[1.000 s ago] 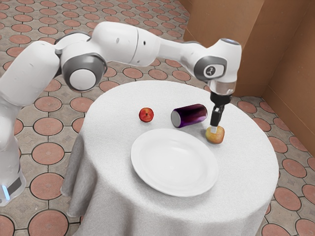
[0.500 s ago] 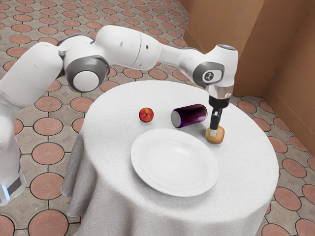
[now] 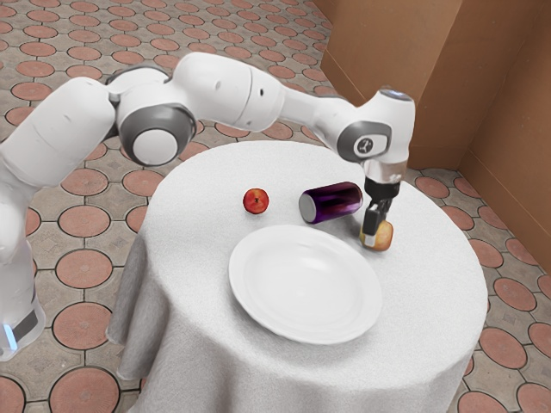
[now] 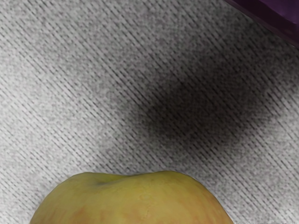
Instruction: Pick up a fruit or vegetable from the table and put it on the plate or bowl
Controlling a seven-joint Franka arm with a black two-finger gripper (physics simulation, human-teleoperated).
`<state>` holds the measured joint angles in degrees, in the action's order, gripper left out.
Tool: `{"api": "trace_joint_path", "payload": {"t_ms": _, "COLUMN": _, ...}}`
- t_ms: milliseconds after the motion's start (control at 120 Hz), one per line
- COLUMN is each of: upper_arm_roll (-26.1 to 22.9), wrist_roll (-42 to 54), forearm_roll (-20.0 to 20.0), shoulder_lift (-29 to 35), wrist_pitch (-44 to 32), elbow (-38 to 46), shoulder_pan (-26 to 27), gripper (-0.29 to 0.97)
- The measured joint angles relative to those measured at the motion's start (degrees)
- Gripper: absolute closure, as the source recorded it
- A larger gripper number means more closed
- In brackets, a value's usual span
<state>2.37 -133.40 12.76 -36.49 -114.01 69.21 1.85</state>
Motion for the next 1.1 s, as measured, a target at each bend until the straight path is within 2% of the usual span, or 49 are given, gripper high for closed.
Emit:
{"api": "trace_joint_path", "payload": {"t_ms": 142, "upper_arm_roll": 0.00, "wrist_roll": 1.94, "forearm_roll": 0.05, "shoulder_lift": -1.09, "wrist_pitch": -1.59, "elbow": -0.09, "shoulder_pan": 0.00, "gripper": 0.00}}
{"api": "trace_joint_path", "payload": {"t_ms": 258, "upper_arm_roll": -0.31, "wrist_roll": 2.18, "forearm_roll": 0.29, "shoulder_lift": -0.98, "wrist_pitch": -2.49, "elbow": -0.10, "shoulder_pan": 0.24, "gripper": 0.22}}
{"api": "trace_joint_path", "payload": {"t_ms": 408, "upper_arm_roll": -0.24, "wrist_roll": 2.43, "forearm_roll": 0.64, "shoulder_lift": 0.71, "wrist_pitch": -2.86, "elbow": 0.34, "shoulder_pan": 0.73, "gripper": 0.33}}
{"api": "trace_joint_path", "payload": {"t_ms": 475, "upper_arm_roll": 0.52, "wrist_roll": 2.63, "forearm_roll": 0.96, "shoulder_lift": 8.08, "wrist_pitch": -2.79, "elbow": 7.67, "shoulder_pan": 2.16, "gripper": 0.37}}
{"api": "trace_joint_path", "payload": {"t_ms": 592, "upper_arm_roll": 1.14, "wrist_roll": 2.68, "forearm_roll": 1.25, "shoulder_lift": 29.09, "wrist_pitch": -2.48, "elbow": 28.50, "shoulder_pan": 7.14, "gripper": 0.40}}
{"api": "trace_joint_path", "payload": {"t_ms": 650, "upper_arm_roll": 1.61, "wrist_roll": 2.49, "forearm_roll": 1.41, "shoulder_lift": 37.21, "wrist_pitch": -2.16, "elbow": 36.94, "shoulder_pan": 10.08, "gripper": 0.40}}
{"api": "trace_joint_path", "payload": {"t_ms": 717, "upper_arm_roll": 0.74, "wrist_roll": 2.26, "forearm_roll": 1.69, "shoulder_lift": 41.26, "wrist_pitch": -1.85, "elbow": 41.74, "shoulder_pan": 11.67, "gripper": 0.41}}
{"api": "trace_joint_path", "payload": {"t_ms": 825, "upper_arm_roll": 0.35, "wrist_roll": 1.95, "forearm_roll": 2.06, "shoulder_lift": 42.66, "wrist_pitch": -1.49, "elbow": 43.53, "shoulder_pan": 11.84, "gripper": 0.42}}
{"api": "trace_joint_path", "payload": {"t_ms": 892, "upper_arm_roll": -0.08, "wrist_roll": 1.72, "forearm_roll": 1.99, "shoulder_lift": 42.90, "wrist_pitch": -1.44, "elbow": 43.78, "shoulder_pan": 11.52, "gripper": 0.25}}
{"api": "trace_joint_path", "payload": {"t_ms": 958, "upper_arm_roll": -0.65, "wrist_roll": 1.36, "forearm_roll": 1.46, "shoulder_lift": 43.49, "wrist_pitch": -1.55, "elbow": 44.15, "shoulder_pan": 12.37, "gripper": 0.15}}
{"api": "trace_joint_path", "payload": {"t_ms": 1100, "upper_arm_roll": -2.21, "wrist_roll": 0.60, "forearm_roll": 0.19, "shoulder_lift": 44.07, "wrist_pitch": -1.90, "elbow": 44.63, "shoulder_pan": 12.32, "gripper": 0.06}}
